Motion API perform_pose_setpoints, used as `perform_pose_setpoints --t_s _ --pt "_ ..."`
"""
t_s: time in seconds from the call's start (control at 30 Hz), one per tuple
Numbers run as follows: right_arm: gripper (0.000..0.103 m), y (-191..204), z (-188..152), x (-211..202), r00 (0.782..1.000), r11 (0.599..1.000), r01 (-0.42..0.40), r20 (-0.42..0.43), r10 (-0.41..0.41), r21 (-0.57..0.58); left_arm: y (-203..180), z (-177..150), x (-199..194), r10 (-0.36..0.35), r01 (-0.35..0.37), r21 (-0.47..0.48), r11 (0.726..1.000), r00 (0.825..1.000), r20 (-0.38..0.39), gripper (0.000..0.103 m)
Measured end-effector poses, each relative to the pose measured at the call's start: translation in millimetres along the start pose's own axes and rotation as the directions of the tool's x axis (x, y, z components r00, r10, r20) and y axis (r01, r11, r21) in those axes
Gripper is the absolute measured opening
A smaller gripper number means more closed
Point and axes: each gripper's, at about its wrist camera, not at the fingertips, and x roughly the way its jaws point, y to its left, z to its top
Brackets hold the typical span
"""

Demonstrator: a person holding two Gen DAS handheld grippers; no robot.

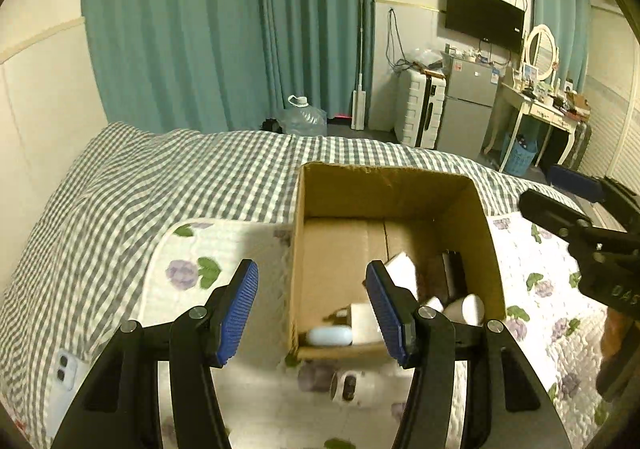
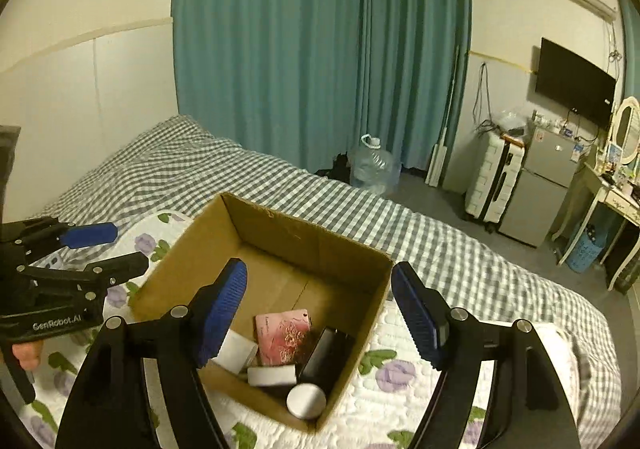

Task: Organize rigid objects
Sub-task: 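Grasp the white plug-in device with the right tool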

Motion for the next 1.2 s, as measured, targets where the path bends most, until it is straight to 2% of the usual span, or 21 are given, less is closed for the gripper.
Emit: perform_pose_setpoints --t_s 0.17,0.37,0.47,0.6,0.7,0.9,1.2 --pt "0.075 22 -13 -33 1.000 0.999 -0.016 0.000 0.016 -0.050 9 -21 -19 0.002 -0.002 -0.013 1.000 1.000 -0.006 0.059" --pt "0.075 57 -60 -38 0.995 0.993 -0.088 -0.053 0.084 -0.075 15 -60 -19 0.036 -0.037 -0.021 0.999 0.999 -0.040 0.060" --pt "0.075 69 -83 -21 0.987 0.990 -0.129 -0.106 0.123 -0.053 17 -81 -2 0.046 -0.049 -0.035 0.998 0.996 -0.074 0.060" --pt "0.075 83 -104 0 0.975 0.980 -0.167 -0.167 0.148 -0.104 17 -98 22 0.080 -0.084 -0.022 0.996 0.988 -0.129 0.060" --pt "0.075 85 -116 19 0.961 0.975 -0.203 -0.210 0.180 -0.094 20 -108 36 0.090 -0.094 -0.020 0.995 0.983 -0.159 0.060" --pt "0.075 92 -134 61 0.939 0.970 -0.226 -0.286 0.192 -0.093 21 -115 46 0.105 -0.109 -0.012 0.994 0.977 -0.188 0.060" --pt "0.066 117 -153 113 0.904 0.952 -0.277 -0.372 0.213 -0.128 25 -114 50 0.103 -0.111 -0.027 0.993 0.973 -0.206 0.060"
